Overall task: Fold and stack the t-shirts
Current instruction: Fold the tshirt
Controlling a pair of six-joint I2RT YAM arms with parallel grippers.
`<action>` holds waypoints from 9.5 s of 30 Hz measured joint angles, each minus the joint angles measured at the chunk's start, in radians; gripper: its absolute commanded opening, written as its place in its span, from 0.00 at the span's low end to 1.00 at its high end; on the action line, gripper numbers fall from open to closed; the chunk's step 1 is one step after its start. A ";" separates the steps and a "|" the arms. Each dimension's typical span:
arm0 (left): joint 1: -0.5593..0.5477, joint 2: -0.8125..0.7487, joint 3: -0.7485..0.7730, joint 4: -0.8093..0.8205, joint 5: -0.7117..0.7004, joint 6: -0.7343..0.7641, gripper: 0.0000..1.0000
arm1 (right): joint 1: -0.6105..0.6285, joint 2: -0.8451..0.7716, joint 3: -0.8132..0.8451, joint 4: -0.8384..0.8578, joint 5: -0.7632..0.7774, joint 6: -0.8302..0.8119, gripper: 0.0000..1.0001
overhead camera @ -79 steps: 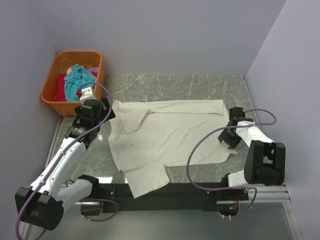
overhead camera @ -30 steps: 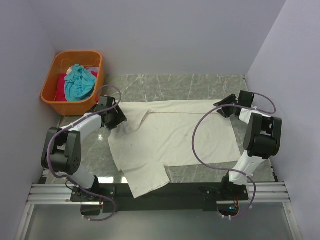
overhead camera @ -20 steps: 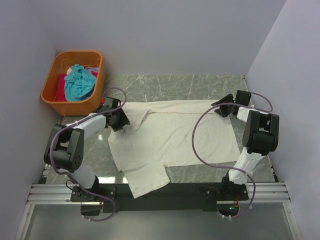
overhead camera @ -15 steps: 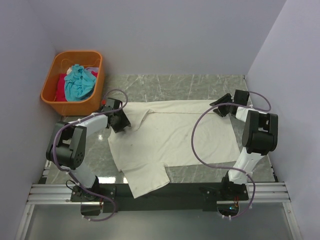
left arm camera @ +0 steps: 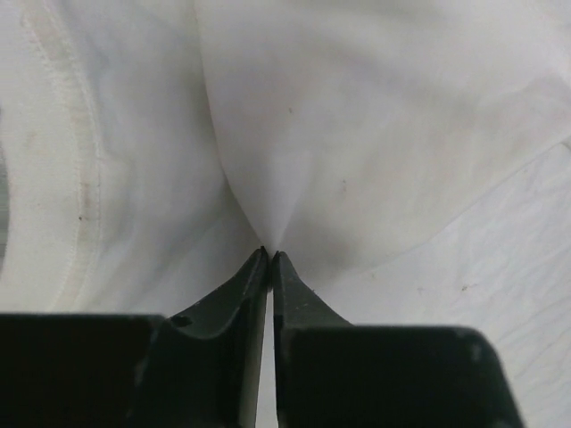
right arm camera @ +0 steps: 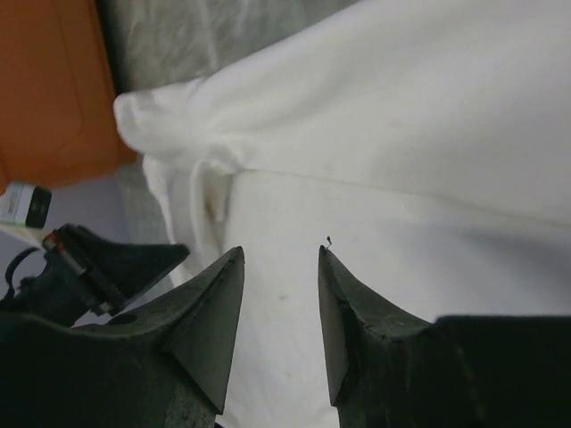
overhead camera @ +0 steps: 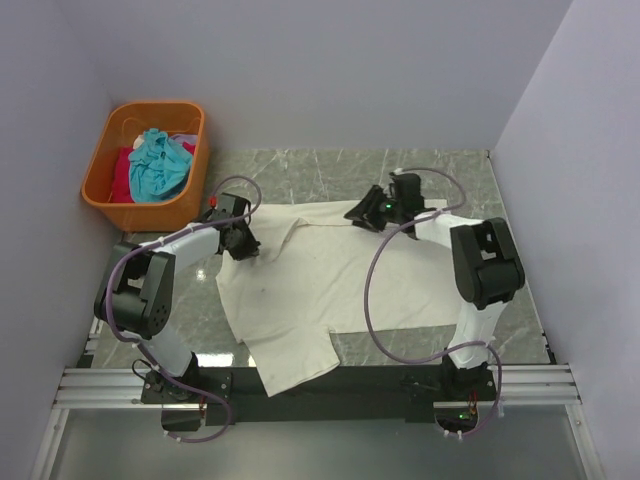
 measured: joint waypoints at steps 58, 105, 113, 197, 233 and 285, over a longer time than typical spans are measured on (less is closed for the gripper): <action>0.024 -0.007 0.106 -0.056 -0.049 0.006 0.01 | 0.389 0.411 0.377 0.070 0.055 0.182 0.00; 0.041 -0.034 0.121 -0.182 -0.019 0.036 0.05 | 0.301 0.162 0.417 -0.438 0.047 -0.169 0.00; 0.033 -0.040 0.043 -0.161 0.038 0.024 0.06 | 0.301 0.163 0.418 -0.488 0.033 -0.204 0.00; 0.014 -0.214 -0.017 -0.178 0.061 -0.076 0.01 | -0.469 -0.035 -0.027 -0.147 0.330 0.000 0.00; 0.123 -0.188 0.037 -0.084 0.016 -0.023 0.69 | -0.108 -0.257 -0.025 -0.185 0.217 -0.171 0.48; 0.158 0.316 0.367 -0.011 -0.230 0.221 0.16 | 0.328 0.207 0.179 -0.138 -0.105 -0.140 0.23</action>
